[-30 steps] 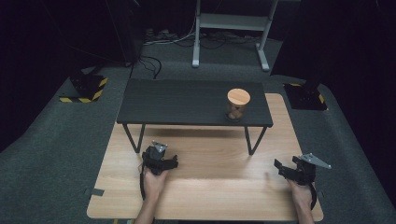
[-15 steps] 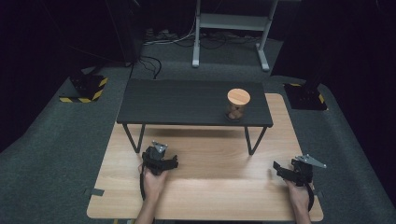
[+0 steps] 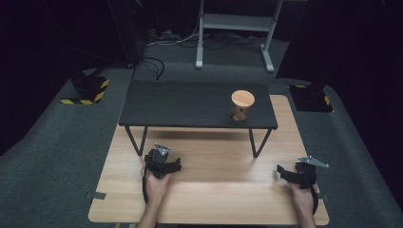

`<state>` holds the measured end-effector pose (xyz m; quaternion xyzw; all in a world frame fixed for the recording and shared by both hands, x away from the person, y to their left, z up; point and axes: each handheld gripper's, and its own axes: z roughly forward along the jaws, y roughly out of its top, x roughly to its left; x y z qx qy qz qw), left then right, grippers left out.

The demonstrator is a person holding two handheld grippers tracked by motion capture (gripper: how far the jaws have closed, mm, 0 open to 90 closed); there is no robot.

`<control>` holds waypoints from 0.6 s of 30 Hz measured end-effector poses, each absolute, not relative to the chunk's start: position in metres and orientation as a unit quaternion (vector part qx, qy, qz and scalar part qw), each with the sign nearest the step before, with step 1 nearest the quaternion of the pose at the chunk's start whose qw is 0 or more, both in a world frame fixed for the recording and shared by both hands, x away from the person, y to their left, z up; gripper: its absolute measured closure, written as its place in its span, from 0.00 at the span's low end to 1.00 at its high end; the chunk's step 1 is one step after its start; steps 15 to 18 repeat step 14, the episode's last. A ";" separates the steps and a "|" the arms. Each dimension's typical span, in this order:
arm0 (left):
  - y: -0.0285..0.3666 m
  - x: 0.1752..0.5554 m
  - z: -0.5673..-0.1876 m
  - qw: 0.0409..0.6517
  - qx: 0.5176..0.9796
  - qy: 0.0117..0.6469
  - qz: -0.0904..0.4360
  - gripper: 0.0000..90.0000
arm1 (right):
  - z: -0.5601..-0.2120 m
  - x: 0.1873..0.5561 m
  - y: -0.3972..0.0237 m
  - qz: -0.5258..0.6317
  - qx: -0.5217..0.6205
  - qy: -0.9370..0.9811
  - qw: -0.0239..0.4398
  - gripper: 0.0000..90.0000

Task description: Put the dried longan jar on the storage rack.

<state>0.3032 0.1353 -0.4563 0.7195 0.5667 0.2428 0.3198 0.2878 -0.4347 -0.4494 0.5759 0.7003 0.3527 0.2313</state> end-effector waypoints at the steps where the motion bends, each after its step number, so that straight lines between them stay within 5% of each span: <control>1: 0.135 0.303 -0.456 0.320 0.719 0.567 0.242 0.11 | -0.449 0.288 -0.435 0.352 0.576 0.700 0.232 0.14; 18: 0.137 0.303 -0.456 0.323 0.718 0.568 0.240 0.11 | -0.448 0.287 -0.428 0.341 0.583 0.697 0.241 0.12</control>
